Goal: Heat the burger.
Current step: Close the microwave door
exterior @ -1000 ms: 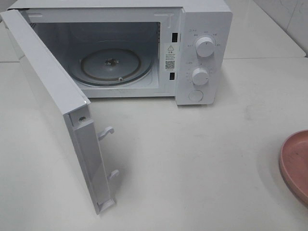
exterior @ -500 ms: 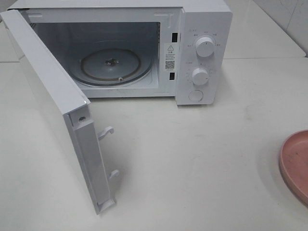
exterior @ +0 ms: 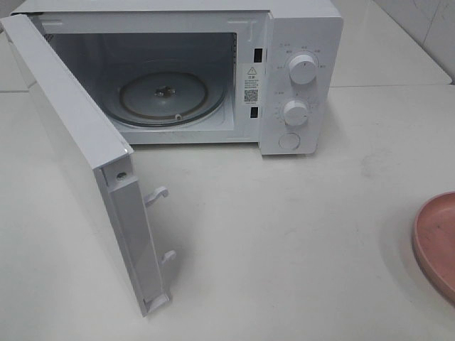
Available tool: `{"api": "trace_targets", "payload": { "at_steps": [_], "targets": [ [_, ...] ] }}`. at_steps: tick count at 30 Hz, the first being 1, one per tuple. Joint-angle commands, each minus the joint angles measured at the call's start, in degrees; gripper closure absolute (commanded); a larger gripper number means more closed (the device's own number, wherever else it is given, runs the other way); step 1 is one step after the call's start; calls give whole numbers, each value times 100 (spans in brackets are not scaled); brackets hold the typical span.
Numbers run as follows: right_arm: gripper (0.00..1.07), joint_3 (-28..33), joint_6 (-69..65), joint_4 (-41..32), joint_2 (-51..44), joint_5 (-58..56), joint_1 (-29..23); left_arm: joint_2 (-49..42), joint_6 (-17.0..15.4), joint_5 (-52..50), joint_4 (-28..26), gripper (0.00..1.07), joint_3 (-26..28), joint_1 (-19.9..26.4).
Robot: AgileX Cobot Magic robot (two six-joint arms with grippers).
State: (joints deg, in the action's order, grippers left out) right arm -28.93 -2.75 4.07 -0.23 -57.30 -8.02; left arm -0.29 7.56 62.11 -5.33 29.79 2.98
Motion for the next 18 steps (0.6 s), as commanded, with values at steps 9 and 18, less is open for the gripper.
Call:
{"api": "trace_targets", "payload": {
  "at_steps": [9, 18],
  "targets": [
    [32, 17, 57, -46, -155, 34, 103, -80, -17, -69, -6, 9, -17, 11],
    [32, 17, 57, -46, -155, 34, 103, -80, -17, -69, -6, 9, -17, 11]
  ]
}}
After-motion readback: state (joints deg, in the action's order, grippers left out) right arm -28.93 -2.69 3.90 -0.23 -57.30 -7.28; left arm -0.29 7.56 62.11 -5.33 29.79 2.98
